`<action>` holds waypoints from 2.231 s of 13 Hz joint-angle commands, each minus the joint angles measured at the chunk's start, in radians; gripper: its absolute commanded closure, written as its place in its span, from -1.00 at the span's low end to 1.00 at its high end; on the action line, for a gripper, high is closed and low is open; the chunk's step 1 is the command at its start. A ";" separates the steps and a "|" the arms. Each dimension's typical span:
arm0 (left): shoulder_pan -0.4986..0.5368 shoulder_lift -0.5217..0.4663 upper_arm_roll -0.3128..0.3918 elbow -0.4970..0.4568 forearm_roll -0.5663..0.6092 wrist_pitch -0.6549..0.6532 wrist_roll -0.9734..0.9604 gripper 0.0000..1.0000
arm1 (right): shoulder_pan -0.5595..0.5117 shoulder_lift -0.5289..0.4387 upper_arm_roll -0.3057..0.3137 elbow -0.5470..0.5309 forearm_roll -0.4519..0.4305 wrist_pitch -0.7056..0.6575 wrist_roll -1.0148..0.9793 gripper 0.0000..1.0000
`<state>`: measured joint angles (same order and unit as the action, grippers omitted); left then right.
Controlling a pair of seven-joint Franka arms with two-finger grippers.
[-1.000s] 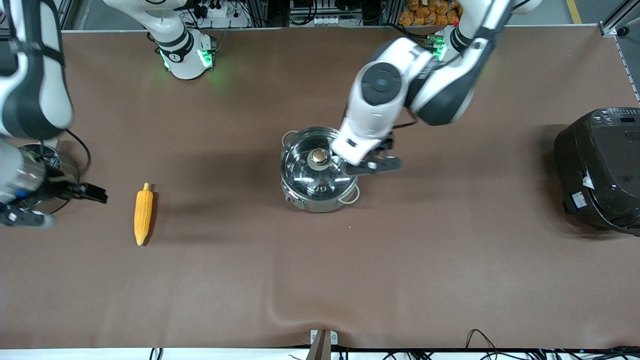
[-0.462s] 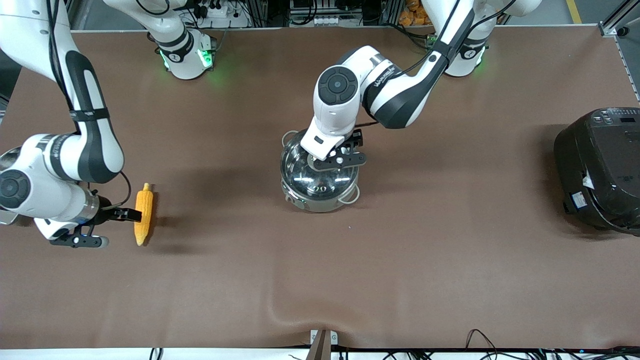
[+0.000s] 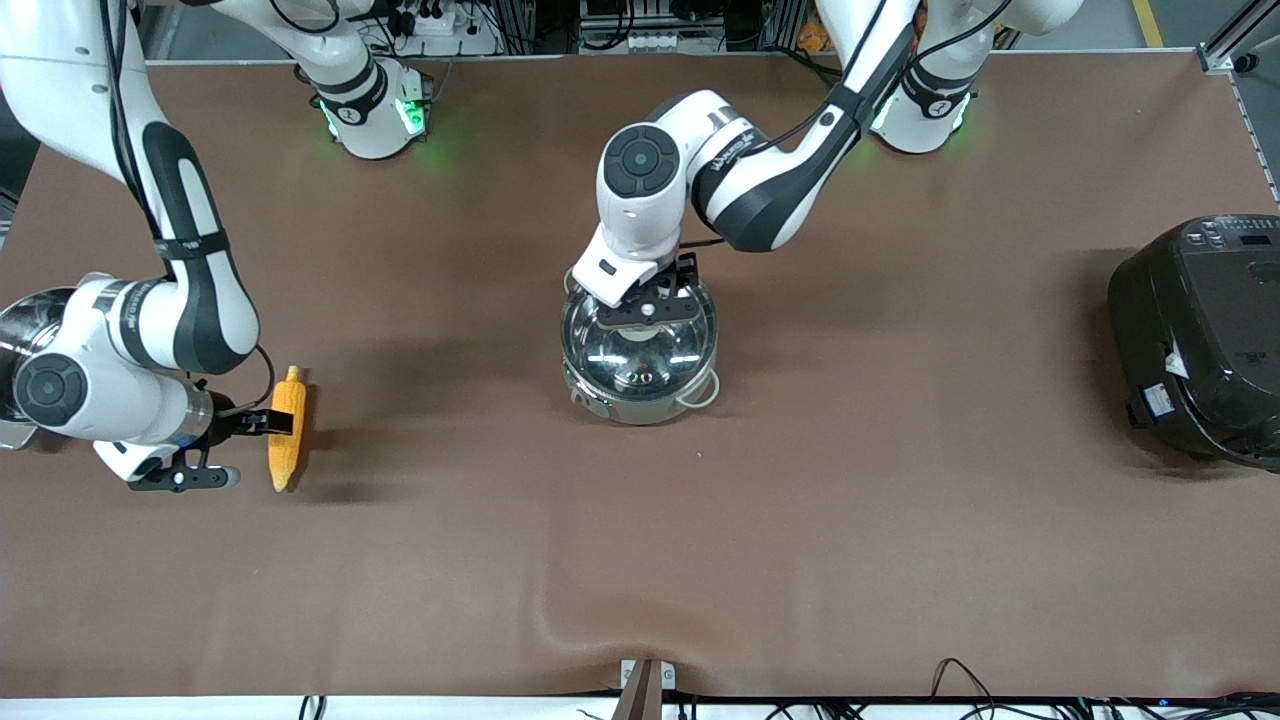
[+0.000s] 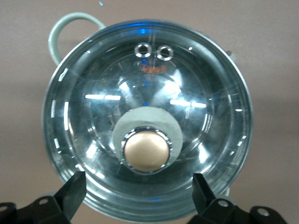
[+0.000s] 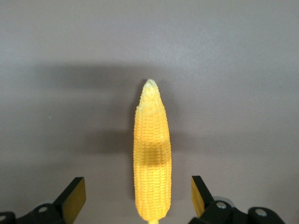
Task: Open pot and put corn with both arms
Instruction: 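Grasp the lid knob with the left gripper while the right gripper reaches the corn, then close the right gripper on the yellow corn cob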
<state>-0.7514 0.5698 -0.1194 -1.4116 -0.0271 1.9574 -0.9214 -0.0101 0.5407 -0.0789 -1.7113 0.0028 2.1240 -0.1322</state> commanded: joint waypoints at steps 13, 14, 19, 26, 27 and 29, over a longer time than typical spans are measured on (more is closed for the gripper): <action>-0.025 0.053 0.018 0.029 0.070 0.038 0.062 -1.00 | -0.042 0.120 0.013 0.004 -0.010 0.073 -0.129 -0.72; -0.025 0.053 0.018 0.029 0.070 0.040 0.062 -1.00 | -0.039 0.122 0.013 0.004 -0.010 0.071 -0.129 -0.50; -0.025 0.059 0.020 0.031 0.068 0.063 -0.031 1.00 | -0.034 0.121 0.013 0.004 -0.009 0.057 -0.113 0.60; -0.019 0.039 0.020 0.031 0.070 0.063 -0.057 1.00 | 0.021 0.049 0.021 0.175 0.008 -0.226 0.042 0.84; -0.016 0.024 0.020 0.031 0.072 0.063 -0.062 1.00 | 0.034 0.039 0.021 0.220 0.008 -0.287 0.054 0.83; -0.006 -0.014 0.042 0.031 0.068 0.058 -0.053 1.00 | 0.080 0.016 0.022 0.297 0.009 -0.407 0.116 0.83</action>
<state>-0.7657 0.6052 -0.0983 -1.3942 0.0217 2.0160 -0.9565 0.0353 0.5822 -0.0560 -1.4757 0.0048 1.8110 -0.0761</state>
